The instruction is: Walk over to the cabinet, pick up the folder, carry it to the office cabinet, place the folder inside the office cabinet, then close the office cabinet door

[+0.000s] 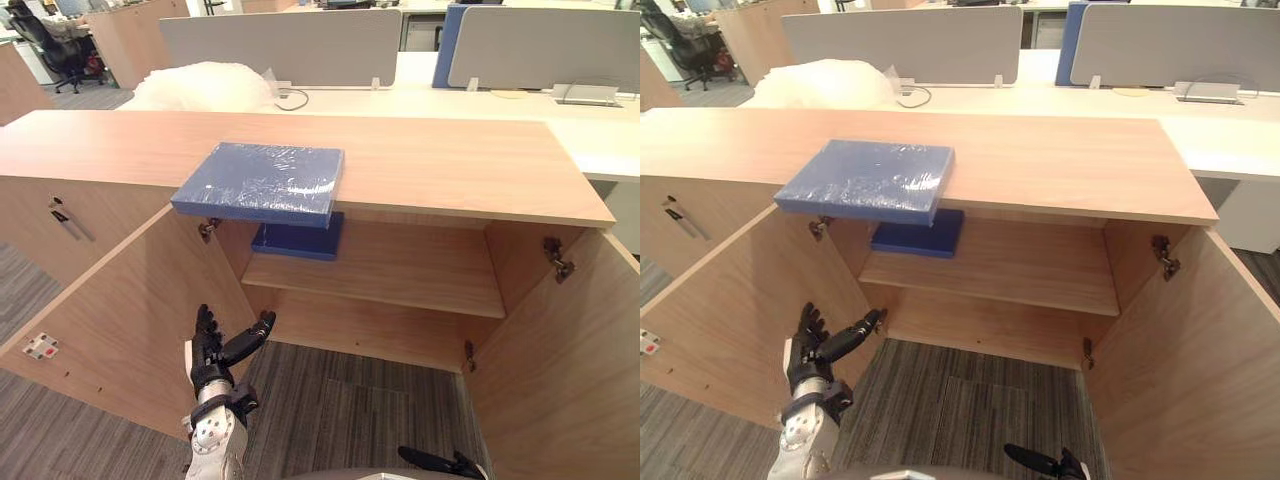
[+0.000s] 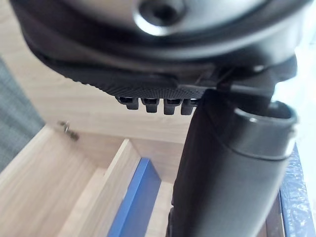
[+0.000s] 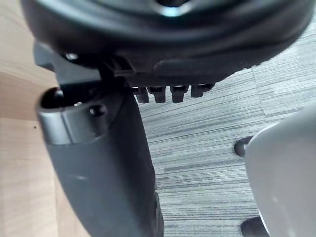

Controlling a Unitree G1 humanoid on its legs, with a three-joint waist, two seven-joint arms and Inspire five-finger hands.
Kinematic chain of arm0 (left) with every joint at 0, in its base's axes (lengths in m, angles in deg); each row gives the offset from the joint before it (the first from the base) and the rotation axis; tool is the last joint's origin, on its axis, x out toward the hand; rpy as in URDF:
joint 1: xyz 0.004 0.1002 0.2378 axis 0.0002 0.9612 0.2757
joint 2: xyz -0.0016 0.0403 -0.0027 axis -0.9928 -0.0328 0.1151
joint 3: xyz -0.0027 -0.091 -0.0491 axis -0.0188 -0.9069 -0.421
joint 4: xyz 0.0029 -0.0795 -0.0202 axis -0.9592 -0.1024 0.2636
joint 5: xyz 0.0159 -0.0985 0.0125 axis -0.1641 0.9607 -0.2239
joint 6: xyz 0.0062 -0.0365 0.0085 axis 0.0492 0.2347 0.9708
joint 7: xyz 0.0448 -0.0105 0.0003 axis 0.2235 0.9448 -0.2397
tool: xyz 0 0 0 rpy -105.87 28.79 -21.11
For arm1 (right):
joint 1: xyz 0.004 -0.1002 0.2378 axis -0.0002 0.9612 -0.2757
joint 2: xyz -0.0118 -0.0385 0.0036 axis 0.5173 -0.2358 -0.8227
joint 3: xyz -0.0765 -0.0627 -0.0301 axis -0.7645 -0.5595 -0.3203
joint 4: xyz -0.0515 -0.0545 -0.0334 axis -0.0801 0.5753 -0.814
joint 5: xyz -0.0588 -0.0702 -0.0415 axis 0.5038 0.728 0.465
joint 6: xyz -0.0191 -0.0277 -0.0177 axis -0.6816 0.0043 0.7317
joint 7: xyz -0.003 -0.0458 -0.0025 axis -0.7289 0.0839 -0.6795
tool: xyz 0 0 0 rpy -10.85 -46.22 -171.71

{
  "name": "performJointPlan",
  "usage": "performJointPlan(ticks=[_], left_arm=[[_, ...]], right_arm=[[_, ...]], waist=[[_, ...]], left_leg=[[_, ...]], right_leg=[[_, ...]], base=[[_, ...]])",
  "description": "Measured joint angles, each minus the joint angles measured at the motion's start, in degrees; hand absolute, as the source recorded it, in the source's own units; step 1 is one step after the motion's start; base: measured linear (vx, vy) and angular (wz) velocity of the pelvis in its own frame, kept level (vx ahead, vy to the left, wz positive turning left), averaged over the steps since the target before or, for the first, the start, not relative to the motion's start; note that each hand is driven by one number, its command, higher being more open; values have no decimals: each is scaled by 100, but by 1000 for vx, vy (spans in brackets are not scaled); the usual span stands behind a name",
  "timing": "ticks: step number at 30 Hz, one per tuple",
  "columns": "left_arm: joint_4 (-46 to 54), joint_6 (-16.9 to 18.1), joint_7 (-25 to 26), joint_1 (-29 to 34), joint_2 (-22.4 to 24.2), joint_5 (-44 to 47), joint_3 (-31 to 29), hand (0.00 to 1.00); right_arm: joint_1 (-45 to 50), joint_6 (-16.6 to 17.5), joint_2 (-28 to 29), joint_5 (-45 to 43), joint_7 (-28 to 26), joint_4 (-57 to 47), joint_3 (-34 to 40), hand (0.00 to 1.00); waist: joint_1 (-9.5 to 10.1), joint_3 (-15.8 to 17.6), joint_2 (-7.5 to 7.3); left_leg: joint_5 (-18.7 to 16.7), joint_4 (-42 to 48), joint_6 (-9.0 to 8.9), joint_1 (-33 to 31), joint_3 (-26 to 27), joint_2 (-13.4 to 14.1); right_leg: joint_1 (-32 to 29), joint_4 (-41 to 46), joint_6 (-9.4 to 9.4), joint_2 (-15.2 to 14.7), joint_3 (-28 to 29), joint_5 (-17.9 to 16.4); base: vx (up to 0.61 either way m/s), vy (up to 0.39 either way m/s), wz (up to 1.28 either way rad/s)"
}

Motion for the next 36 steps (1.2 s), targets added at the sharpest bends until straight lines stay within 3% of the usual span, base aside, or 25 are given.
performJointPlan(ticks=[8, 12, 18, 21, 25, 36], left_arm=[[949, -577, 1350, 30, 96, -2459, -249, 100], [1371, -760, 1703, -157, 120, -3420, -335, 100], [1479, -935, 1685, -811, -219, -4433, -356, 100], [1383, -939, 1658, -931, -469, -4498, -353, 100], [611, -996, 1375, -1434, -1311, -4730, -293, 100], [-485, -1008, 906, -2082, -2139, -4955, -284, 100]], right_arm=[[-21, 62, 6, 7, 220, 151, -38, 100], [-22, 109, 7, 39, 240, 197, -10, 100], [-26, 230, 6, 230, 185, 290, 236, 100], [-28, 232, -20, 230, 167, 284, 245, 100], [-27, 240, -95, 280, -25, 284, 241, 100], [-72, 239, -135, 451, -113, 268, 258, 100]], waist=[[34, -15, -17], [28, -27, -15], [0, -112, 2], [-12, -128, 22], [-20, -162, 76], [-74, -149, 137]], left_leg=[[-83, 35, -83, 146, -39, 128], [-193, 200, -96, 92, -32, 138], [-260, 373, -93, -10, 18, 131], [-262, 371, -92, -13, 28, 141], [-228, 300, -92, 6, 62, 153], [-216, 198, -77, 75, 103, 149]], right_leg=[[131, -14, -19, 82, 231, 11], [132, -39, -19, 84, 373, 11], [84, -62, -37, 87, 571, 24], [73, -69, -30, 102, 594, 59], [46, -107, -21, 124, 645, 112], [65, -196, -24, 148, 758, 191]], base=[[10, -35, -3], [-54, -6, -15], [-85, 12, -7], [-62, 10, -7], [-39, 4, -7], [-3, 0, -4]])
